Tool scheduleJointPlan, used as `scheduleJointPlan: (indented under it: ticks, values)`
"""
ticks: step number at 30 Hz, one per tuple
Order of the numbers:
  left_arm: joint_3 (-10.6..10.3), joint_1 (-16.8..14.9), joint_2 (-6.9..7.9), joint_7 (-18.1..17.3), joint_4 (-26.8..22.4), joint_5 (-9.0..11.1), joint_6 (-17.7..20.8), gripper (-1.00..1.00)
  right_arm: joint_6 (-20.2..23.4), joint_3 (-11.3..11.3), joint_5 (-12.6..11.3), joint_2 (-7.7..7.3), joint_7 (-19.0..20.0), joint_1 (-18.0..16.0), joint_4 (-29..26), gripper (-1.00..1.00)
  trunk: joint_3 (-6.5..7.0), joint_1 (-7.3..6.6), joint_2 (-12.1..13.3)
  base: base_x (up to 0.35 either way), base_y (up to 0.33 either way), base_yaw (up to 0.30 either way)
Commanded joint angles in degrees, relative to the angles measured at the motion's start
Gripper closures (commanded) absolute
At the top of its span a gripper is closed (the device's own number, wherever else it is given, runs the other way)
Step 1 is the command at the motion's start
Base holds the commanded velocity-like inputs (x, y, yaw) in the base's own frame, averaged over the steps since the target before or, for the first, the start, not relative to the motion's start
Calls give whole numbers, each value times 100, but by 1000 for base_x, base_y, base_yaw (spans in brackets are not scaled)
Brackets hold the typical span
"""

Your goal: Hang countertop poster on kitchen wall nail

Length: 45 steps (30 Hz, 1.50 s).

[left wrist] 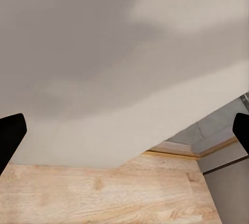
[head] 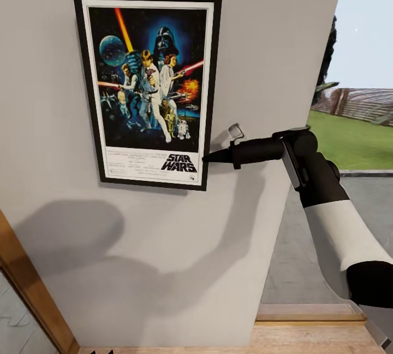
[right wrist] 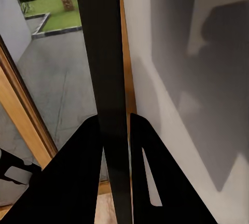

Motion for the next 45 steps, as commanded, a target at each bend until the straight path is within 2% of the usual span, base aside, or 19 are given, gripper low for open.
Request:
scheduleJointPlan:
  ticks: [1, 16, 20, 25, 45]
  values:
    - [-34, -1, 1, -12, 4, 34, -26, -100, 76, 9, -21, -4, 16, -3, 1, 100, -3, 2, -5, 0, 0, 0]
    - [-34, -1, 1, -12, 4, 34, -26, -100, 76, 9, -21, -4, 16, -3, -6, 100, -3, 2, -5, 79, 0, 0]
    - [-31, 31, -5, -26, 2, 43, -32, -100, -124, 0, -38, -4, -10, 128, -138, 100, -3, 2, -5, 0, 0, 0]
    - [-31, 31, -5, -26, 2, 43, -32, -100, -140, 0, -38, -4, -10, 285, -158, 100, -3, 2, -5, 0, 0, 0]
    - [-31, 31, -7, -23, 1, 43, -28, -100, -136, 3, -38, -4, -10, 277, -174, 100, -3, 2, -5, 0, 0, 0]
